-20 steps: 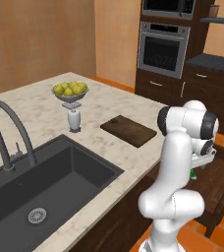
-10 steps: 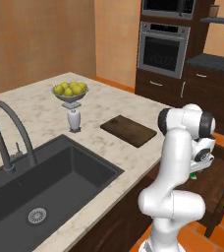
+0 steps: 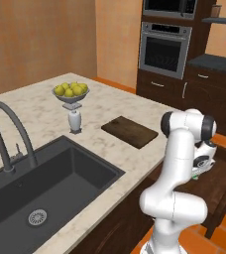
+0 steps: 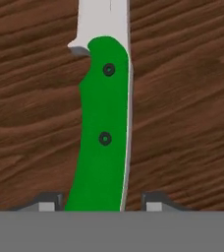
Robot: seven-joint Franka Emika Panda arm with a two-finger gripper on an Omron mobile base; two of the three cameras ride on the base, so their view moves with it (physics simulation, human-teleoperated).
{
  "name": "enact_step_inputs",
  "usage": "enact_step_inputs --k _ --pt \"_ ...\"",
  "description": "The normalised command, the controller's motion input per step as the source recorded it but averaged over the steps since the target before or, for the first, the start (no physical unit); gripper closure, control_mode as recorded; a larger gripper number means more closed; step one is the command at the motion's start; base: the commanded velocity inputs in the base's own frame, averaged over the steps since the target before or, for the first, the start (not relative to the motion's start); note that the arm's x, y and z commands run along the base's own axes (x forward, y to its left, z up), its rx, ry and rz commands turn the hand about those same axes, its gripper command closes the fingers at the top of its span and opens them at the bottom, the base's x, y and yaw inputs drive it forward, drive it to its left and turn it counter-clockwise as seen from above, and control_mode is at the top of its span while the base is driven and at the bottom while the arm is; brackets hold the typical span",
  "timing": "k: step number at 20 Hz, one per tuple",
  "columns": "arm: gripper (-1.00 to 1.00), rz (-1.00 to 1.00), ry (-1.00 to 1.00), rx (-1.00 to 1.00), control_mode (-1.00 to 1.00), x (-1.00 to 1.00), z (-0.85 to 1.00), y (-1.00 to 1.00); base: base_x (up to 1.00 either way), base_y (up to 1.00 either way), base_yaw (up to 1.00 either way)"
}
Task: Pick up the knife from the drawer and place it on the cutting board. Then place the meat from the plate to the cutting board.
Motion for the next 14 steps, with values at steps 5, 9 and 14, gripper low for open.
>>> enact_step_inputs --k 5,9,14 --pt "1.00 0.02 -0.01 0.00 -1.00 -0.14 -0.16 -0.22 0.00 0.00 0.00" --pt "1.00 0.21 0.00 0.00 -1.00 -0.25 0.11 -0.01 0.00 0.00 0.00" --pt "1.00 0.05 0.00 0.01 -1.00 -0.36 0.94 -0.16 0.00 0.00 0.00"
